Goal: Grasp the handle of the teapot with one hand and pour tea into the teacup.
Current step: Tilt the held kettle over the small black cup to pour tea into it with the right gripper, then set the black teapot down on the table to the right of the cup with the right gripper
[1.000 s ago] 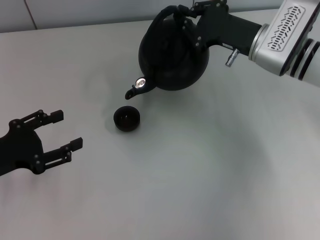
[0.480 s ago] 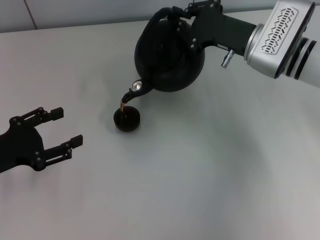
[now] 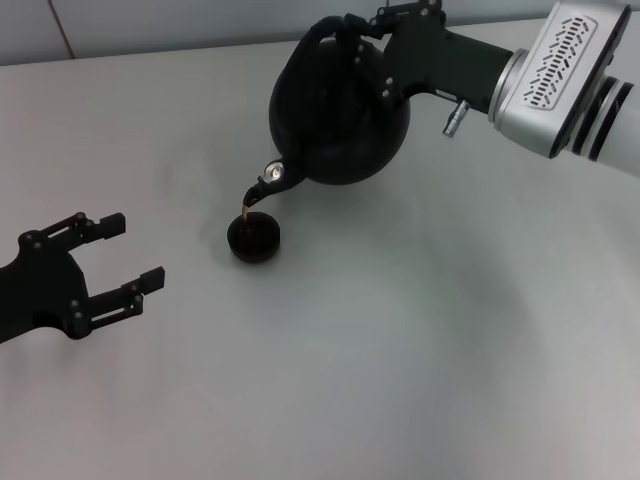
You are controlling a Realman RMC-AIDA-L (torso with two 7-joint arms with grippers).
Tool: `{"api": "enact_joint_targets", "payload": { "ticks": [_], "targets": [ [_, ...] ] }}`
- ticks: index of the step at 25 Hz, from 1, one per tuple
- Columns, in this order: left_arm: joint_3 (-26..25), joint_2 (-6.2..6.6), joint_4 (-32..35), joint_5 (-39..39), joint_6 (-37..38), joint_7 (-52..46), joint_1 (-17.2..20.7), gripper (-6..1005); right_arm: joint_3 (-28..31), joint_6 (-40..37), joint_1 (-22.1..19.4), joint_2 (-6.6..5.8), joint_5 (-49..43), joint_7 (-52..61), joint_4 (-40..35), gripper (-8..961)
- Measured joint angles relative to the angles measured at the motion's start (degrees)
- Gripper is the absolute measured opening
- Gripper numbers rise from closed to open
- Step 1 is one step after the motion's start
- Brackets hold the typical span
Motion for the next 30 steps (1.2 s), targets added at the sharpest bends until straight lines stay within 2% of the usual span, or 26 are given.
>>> {"api": "enact_joint_targets", "payload": {
  "ticks": [12,23,30],
  "targets": [
    [-0.6,-0.58,0.0,1.6,-0.2,0.5,-0.4,782,0.6,-1.6,-1.9,0.08,6.7,0.0,4.2,93],
    [-2.0,-0.70,0.7,1.4,0.0,0.6,-0.2,782,0.6,-10.2,-7.2,0.07,22.5,1.8,8.3,94],
    [-2.2,-0.75,0.7,1.3,0.0,0.6,-0.1,781,1.3,-9.2,-8.6,-0.01,23.5,4.5,9.4,94]
  ]
}}
